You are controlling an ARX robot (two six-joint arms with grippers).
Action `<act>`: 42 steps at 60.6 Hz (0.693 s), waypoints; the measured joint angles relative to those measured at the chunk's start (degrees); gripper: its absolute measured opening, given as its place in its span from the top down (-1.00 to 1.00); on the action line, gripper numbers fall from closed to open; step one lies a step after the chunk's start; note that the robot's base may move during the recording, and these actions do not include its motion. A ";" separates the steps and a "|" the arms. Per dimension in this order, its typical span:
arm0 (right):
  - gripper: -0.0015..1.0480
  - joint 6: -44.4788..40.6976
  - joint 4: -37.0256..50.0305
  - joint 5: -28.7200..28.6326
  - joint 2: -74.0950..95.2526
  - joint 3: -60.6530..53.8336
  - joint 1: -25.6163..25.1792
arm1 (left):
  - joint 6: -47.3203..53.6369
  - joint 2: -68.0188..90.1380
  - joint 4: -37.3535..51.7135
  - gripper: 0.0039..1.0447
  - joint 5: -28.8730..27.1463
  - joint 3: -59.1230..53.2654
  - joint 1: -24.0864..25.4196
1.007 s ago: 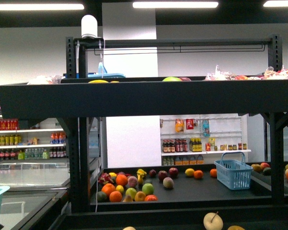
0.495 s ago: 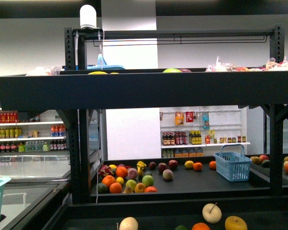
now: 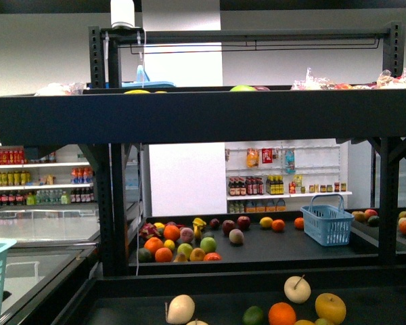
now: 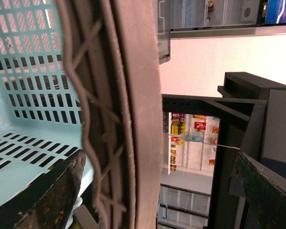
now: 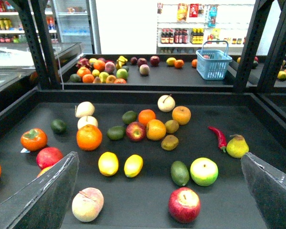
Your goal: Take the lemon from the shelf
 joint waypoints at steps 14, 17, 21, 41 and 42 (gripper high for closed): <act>-0.95 0.00 0.00 0.00 0.00 0.00 0.00 | 0.66 2.86 -0.92 -0.86 -0.22 4.00 -0.55; -0.95 0.00 0.00 0.00 0.00 0.00 0.00 | 0.87 3.08 -1.01 -0.86 -0.22 4.13 -0.66; -0.95 0.00 0.00 0.00 0.00 0.00 0.00 | 1.31 3.30 -1.33 -0.72 -0.33 4.17 -0.83; -0.95 0.00 0.00 0.00 0.00 0.00 0.00 | 4.11 3.58 -2.08 0.59 -0.42 3.78 -1.27; -0.95 0.00 0.00 0.00 0.00 0.00 0.00 | 4.00 3.58 -2.16 0.62 -0.42 3.74 -1.27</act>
